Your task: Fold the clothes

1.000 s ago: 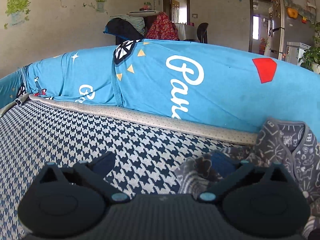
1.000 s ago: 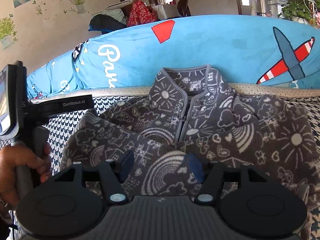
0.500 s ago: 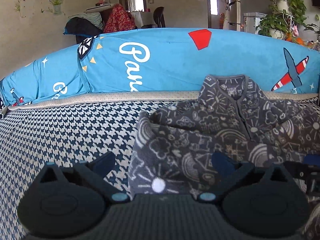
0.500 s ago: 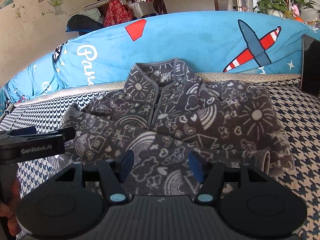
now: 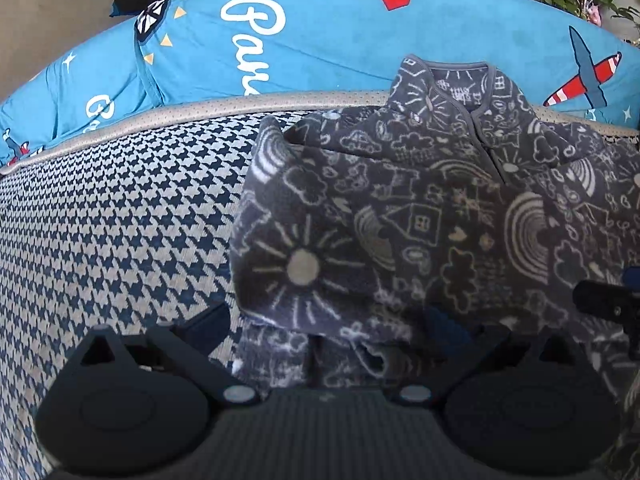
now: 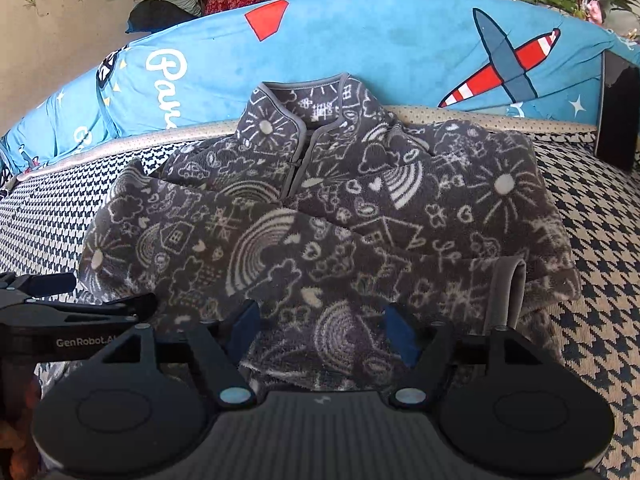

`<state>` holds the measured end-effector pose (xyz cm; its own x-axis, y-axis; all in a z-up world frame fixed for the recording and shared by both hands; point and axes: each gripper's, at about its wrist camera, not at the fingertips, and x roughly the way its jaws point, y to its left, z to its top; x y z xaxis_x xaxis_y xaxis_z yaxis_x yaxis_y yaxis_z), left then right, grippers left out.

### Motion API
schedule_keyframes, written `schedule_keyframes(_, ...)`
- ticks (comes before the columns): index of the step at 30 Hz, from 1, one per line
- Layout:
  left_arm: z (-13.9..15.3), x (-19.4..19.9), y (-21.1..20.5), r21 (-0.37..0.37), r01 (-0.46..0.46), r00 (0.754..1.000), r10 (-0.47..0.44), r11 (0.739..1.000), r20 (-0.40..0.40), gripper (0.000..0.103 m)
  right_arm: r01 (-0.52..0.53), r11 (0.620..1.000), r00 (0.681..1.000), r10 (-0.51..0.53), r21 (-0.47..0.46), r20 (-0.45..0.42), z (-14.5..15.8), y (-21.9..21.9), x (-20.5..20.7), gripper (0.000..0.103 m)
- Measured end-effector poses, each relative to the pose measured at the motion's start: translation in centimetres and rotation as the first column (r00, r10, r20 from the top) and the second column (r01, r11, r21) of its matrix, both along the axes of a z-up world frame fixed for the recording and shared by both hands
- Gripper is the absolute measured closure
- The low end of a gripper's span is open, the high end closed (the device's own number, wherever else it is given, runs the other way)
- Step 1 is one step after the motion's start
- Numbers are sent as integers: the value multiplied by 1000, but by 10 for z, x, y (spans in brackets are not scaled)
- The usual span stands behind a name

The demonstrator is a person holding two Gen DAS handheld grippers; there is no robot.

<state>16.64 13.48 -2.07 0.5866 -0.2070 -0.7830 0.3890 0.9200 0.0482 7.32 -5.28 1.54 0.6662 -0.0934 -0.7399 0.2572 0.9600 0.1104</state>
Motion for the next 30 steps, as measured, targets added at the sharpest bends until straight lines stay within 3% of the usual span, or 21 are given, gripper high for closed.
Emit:
schedule_keyframes(6, -9, 11, 21, -136, -70, 991, 54, 988, -119, 0, -21, 1000, 1000, 21, -12, -3, -1, 0, 0, 31)
schedule_keyframes(10, -6, 5, 19, -125, -67, 995, 57, 990, -82, 0, -39, 999, 999, 39, -28, -3, -2, 3, 0, 29)
schedule_keyframes(14, 8, -14, 21, -95, -76, 997, 78, 993, 13, 0, -36, 998, 999, 36, -42, 3, 6, 3, -1, 29)
schedule_keyframes(20, 29, -58, 37, -111, -60, 991, 72, 992, 110, 0, 17, 998, 997, -13, -58, 72, 24, -2, -16, 29)
schedule_keyframes(30, 31, -115, 36, -45, 7, 993, -2, 999, 115, 0, 87, 996, 992, -88, 13, 90, 40, -1, -62, 29)
